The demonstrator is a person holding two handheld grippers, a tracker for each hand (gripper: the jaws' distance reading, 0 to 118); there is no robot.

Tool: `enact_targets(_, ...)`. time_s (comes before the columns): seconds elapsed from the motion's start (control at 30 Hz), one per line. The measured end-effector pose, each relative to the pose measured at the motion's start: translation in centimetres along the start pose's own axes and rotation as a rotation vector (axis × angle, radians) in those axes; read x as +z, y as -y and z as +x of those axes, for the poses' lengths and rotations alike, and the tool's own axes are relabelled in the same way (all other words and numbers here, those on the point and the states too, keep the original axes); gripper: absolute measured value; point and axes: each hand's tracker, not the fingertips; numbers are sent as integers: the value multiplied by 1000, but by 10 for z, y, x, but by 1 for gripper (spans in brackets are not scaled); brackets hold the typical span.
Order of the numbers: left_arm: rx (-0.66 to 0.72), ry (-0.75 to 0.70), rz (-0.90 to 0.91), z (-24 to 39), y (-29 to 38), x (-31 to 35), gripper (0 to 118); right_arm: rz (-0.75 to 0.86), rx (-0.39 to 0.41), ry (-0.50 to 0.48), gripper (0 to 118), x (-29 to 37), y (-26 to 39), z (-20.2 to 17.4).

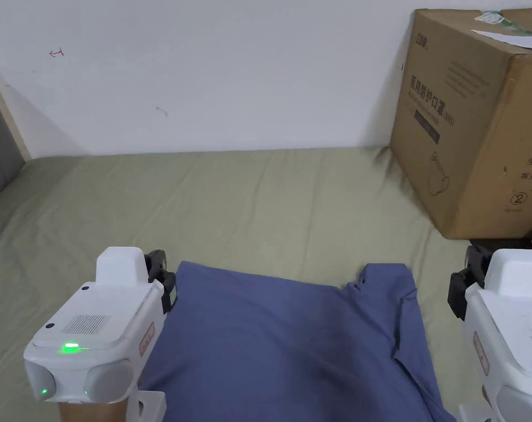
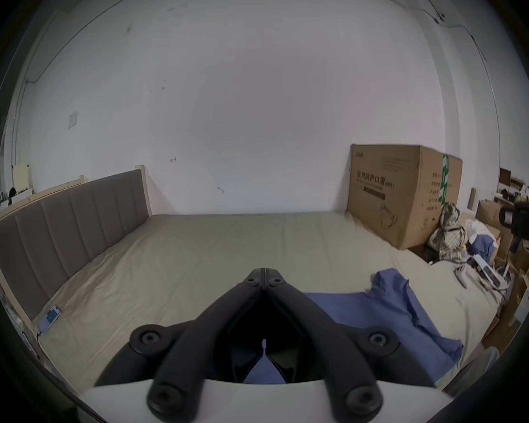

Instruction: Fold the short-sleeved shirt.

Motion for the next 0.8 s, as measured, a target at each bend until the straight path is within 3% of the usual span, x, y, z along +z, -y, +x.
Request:
enact_targets(0.2, -23, 33, -166, -13, -3, -66, 0, -12, -22, -2, 0, -27, -2, 4)
enact_targets(0.53, 25, 126, -492, -49, 24, -262, 3, -63, -36, 12, 0, -110, 8, -1)
enact_targets(0.57, 31, 129, -545, -53, 28, -282, 13, -72, -37, 13, 0, -119, 10, -2)
enact_targets(0.6, 44, 118, -580, -56, 33, -299, 31, -81, -35, 14, 0, -128, 13, -3)
enact_targets(0.63, 55, 113, -623, -60, 38, -318, 67, -92, -34, 15, 0, -136, 18, -3)
enact_targets(0.7, 80, 93, -680, -65, 50, -348, 101, -115, -29, 24, 0, -152, 26, -4)
enact_targets(0.8, 65, 61, -710, -70, 67, -387, 103, -146, -34, 33, 0, -170, 39, -5)
